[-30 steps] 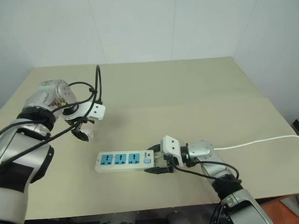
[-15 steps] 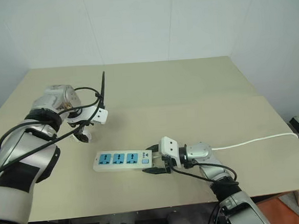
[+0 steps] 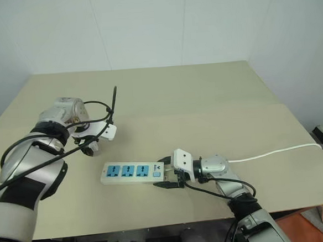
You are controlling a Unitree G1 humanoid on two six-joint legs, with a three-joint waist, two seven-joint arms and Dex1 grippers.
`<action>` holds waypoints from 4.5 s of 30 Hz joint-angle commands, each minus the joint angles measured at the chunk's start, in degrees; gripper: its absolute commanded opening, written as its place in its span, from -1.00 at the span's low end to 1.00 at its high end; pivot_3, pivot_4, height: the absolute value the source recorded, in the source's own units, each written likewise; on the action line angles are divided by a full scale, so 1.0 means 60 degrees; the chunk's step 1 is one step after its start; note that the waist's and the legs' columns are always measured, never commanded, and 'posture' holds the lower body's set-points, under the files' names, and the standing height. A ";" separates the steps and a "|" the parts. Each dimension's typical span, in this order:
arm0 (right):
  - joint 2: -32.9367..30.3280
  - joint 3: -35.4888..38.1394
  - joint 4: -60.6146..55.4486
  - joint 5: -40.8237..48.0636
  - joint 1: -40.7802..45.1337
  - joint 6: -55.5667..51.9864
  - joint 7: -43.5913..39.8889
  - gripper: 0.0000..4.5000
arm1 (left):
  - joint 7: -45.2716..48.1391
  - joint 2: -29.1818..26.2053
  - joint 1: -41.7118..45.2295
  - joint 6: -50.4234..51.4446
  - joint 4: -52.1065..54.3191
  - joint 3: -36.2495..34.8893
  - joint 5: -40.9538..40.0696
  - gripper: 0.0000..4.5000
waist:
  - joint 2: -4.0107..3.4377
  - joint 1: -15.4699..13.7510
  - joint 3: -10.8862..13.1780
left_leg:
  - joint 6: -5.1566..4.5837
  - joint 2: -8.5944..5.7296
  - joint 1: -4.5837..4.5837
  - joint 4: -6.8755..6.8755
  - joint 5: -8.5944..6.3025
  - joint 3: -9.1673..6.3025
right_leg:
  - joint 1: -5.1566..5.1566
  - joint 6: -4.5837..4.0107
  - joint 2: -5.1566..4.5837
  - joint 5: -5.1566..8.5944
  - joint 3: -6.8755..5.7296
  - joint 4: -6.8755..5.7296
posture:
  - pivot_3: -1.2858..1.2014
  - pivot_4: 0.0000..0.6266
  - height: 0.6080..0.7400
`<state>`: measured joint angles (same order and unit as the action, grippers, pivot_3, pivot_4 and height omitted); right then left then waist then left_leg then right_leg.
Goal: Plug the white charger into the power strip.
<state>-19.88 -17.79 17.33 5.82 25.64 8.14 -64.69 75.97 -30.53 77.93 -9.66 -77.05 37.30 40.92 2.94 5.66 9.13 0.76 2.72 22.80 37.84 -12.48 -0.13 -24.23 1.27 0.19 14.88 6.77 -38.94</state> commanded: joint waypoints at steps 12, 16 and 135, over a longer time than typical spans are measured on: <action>-0.0115 -0.0344 -0.0002 -0.0304 -0.0289 -0.0298 -0.0042 0.51 | -0.0573 -0.0178 0.0242 -0.0338 0.0201 -0.0486 -0.0306 -0.54 | 0.0000 -0.0005 0.0000 | 0.0000 -0.0001 -0.0002 0.0000 0.0000 0.0000 | 0.0002 0.0001 0.0000 0.0001 0.0001 0.0000 | 0.03 -0.52 1.00; -0.0183 -0.0287 -0.0054 -0.0148 -0.0350 -0.0350 -0.0220 0.51 | 0.0031 -0.0320 0.0904 -0.0173 0.0442 -0.1651 -0.1471 -0.54 | 0.0002 -0.0024 0.0001 | 0.0000 -0.0001 0.0007 0.0000 0.0000 -0.0002 | -0.0001 0.0000 0.0000 0.0000 -0.0001 0.0004 | 0.03 -0.52 1.00; -0.0028 -0.0433 0.2336 -0.0351 0.0557 0.1407 -0.0746 0.51 | 0.1755 0.0119 -0.8704 -0.0229 0.7838 -0.4571 -1.0389 -0.54 | -0.0126 -0.0013 -0.0119 | 0.0013 0.0020 -0.0327 -0.0162 0.0004 0.0022 | 0.0324 -0.0012 0.0010 0.0029 0.0050 0.0197 | 0.03 -0.52 1.00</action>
<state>-18.77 -18.87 29.88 6.95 30.08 15.86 -68.46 87.78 -28.68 28.12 -13.86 -26.80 9.15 -24.82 2.18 5.59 8.42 0.84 2.84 20.83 36.86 -12.45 0.00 -22.29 1.20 0.24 15.06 7.07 -37.76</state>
